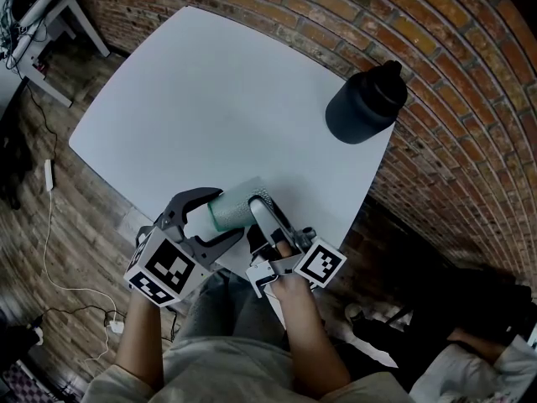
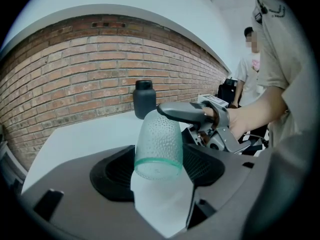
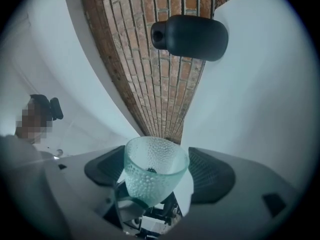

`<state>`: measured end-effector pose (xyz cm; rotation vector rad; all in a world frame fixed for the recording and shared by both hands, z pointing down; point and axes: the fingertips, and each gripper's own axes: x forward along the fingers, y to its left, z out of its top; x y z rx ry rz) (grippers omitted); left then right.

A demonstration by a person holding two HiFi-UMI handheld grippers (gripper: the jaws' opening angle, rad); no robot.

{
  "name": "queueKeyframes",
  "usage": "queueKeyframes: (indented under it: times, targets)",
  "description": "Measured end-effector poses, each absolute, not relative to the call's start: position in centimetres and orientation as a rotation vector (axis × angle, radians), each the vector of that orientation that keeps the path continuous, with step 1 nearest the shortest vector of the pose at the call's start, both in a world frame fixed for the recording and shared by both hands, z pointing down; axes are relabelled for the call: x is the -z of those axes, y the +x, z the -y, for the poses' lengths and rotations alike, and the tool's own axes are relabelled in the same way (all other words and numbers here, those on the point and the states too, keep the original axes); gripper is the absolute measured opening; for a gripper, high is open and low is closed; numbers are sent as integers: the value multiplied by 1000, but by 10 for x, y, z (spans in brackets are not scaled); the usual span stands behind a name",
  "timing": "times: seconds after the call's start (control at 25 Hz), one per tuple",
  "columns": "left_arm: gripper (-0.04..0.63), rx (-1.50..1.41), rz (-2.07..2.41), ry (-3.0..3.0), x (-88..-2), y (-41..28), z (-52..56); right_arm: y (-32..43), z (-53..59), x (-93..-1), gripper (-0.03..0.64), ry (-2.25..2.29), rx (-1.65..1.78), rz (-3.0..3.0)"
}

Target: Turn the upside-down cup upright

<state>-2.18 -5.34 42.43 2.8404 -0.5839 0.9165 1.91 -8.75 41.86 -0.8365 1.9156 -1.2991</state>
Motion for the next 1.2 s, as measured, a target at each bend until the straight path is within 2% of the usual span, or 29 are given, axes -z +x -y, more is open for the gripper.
queueKeyframes:
  times: [0.44, 0.96, 1.0, 1.2]
  targets:
    - [299, -897, 591, 2836, -421, -23, 55, 23, 89, -417, 410, -866, 1270, -1925]
    - [298, -904, 590, 2831, -422, -26, 57, 49, 78, -402, 408, -1106, 1145, -2151]
    - [298, -907, 590, 2829, -422, -26, 58, 51, 76, -399, 396, -1141, 1116, -2190]
    - [298, -931, 592, 2820, -424, -27, 58, 59, 70, -380, 118, -1316, 919, -2356]
